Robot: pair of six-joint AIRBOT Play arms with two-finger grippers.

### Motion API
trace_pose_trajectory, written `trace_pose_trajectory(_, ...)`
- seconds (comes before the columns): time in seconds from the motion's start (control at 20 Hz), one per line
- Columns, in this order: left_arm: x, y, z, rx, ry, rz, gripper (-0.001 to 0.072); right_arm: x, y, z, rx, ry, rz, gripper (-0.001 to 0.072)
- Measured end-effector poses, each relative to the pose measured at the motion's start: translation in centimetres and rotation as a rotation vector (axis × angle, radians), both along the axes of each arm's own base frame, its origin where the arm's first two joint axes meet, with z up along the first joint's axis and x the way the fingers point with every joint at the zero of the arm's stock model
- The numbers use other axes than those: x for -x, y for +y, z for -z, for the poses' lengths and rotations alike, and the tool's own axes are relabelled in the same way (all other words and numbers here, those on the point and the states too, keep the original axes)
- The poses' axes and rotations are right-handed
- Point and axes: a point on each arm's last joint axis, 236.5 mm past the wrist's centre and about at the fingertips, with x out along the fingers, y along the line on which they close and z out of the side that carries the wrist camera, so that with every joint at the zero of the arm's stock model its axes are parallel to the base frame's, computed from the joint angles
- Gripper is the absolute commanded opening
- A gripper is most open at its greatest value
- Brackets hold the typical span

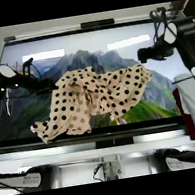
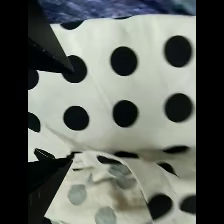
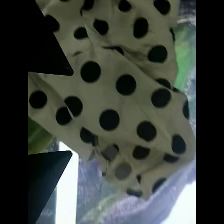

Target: Fold the shirts.

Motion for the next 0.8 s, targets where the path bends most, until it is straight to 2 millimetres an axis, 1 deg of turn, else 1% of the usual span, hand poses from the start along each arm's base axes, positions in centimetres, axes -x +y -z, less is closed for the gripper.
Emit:
trace_pose_trajectory(0.05,0.7,-0.9,0.9,0.006,0.02,0.009,0.0605,0.7,1.6,0.6,-0.06,0.028,-0.025,0.0574)
trace_pose_trajectory(0.15,1.3,-2.8,2.5,0.006,0.022,0.026,0.0604,2.0,4.3,2.1,-0.147,0.087,-0.063,0.0574)
trace_pose_trajectory(0.25,1.3,-4.9,3.4,0.009,0.0,0.041,0.0602,3.2,5.8,3.5,-0.188,0.133,-0.089,0.0574)
trace_pose_trajectory(0.3,1.3,-5.8,3.8,0.011,-0.006,0.046,0.057,3.7,6.4,4.3,-0.198,0.156,-0.096,0.0574)
trace_pose_trajectory(0.35,1.3,-6.5,4.2,0.012,-0.012,0.051,0.0463,4.2,6.9,5.1,-0.204,0.18,-0.104,0.0574)
trace_pose_trajectory(0.45,0.9,-6.9,4.9,0.01,-0.024,0.039,0.0451,5.1,7.6,6.6,-0.212,0.225,-0.118,0.0575)
trace_pose_trajectory(0.5,0.8,-7.0,5.1,0.008,-0.028,0.031,0.0429,5.4,7.9,7.4,-0.213,0.246,-0.128,0.0583)
trace_pose_trajectory(0.6,0.3,-7.0,5.4,0.009,-0.038,0.017,0.015,6.4,9.3,9.1,-0.217,0.294,-0.171,0.0583)
trace_pose_trajectory(0.65,0.2,-6.9,5.5,0.009,-0.04,0.012,0.0057,6.9,10.1,9.9,-0.219,0.319,-0.195,0.0583)
trace_pose_trajectory(0.7,-0.1,-6.8,5.5,0.008,-0.051,0.011,0.0049,7.4,11.0,10.9,-0.218,0.345,-0.221,0.0631)
trace_pose_trajectory(0.75,-0.1,-6.7,5.5,0.005,-0.058,0.022,0.0049,7.9,11.9,11.8,-0.216,0.368,-0.243,0.0662)
trace_pose_trajectory(0.8,-0.2,-6.6,5.4,0.001,-0.069,0.038,0.0049,8.3,12.9,12.8,-0.214,0.391,-0.268,0.0662)
